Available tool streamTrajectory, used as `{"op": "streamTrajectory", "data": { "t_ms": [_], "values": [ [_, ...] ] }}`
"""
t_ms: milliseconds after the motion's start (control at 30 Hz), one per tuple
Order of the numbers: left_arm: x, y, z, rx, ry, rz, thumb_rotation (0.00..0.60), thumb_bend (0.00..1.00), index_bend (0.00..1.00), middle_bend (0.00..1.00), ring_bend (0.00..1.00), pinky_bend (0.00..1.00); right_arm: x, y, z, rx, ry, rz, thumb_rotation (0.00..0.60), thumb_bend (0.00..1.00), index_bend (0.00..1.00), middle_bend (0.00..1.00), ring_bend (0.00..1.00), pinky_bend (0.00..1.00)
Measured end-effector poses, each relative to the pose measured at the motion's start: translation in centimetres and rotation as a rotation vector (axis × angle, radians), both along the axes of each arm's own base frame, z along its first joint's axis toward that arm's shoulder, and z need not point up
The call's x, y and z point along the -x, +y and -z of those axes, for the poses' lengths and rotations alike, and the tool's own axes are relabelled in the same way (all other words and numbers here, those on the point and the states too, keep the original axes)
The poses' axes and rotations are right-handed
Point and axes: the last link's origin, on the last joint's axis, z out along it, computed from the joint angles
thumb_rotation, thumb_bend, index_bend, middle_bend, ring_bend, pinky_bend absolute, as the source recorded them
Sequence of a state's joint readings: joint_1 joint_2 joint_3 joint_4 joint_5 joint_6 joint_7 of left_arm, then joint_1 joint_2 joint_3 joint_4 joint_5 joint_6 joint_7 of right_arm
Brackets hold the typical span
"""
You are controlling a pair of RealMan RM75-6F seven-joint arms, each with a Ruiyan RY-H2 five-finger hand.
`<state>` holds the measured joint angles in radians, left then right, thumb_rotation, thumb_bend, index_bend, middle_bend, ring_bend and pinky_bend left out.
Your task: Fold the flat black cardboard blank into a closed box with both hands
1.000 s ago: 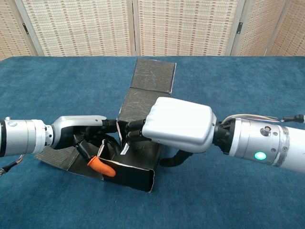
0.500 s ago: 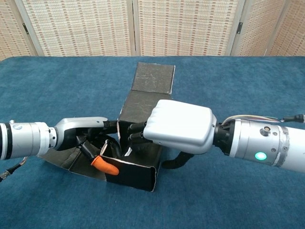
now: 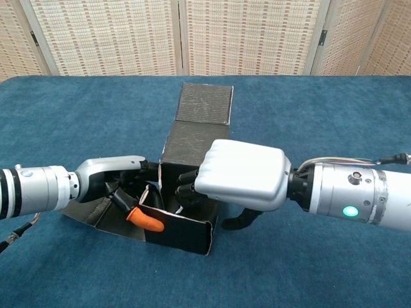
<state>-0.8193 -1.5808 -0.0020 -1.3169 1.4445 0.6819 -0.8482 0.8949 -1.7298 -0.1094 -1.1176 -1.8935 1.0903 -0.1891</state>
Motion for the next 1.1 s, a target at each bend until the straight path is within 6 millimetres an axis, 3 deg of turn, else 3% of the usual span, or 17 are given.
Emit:
{"op": "streamTrajectory", "data": {
  "t_ms": [367,767,1100],
  "values": [
    [0.14,-0.07,0.02,0.013,-0.012,-0.021,0.599,0.18,0.27,0.29,0.46,0.46,-0.12,-0.06,0.02,-0.009,0.035,0.002,0.6,0.18,0.68,0.69,0.78,1.0],
    [0.3,-0.14,-0.12,0.009,-0.015,-0.024,0.6,0.18,0.27,0.29,0.46,0.46,-0.7,-0.36,-0.18,-0.017,0.03,0.014,0.6,0.26,0.98,0.96,0.81,1.0],
    [0.61,-0.08,-0.2,-0.001,-0.012,-0.035,0.599,0.18,0.27,0.29,0.46,0.46,-0.75,-0.41,-0.37,-0.019,0.013,0.016,0.6,0.29,1.0,1.0,0.83,1.0]
  ]
}}
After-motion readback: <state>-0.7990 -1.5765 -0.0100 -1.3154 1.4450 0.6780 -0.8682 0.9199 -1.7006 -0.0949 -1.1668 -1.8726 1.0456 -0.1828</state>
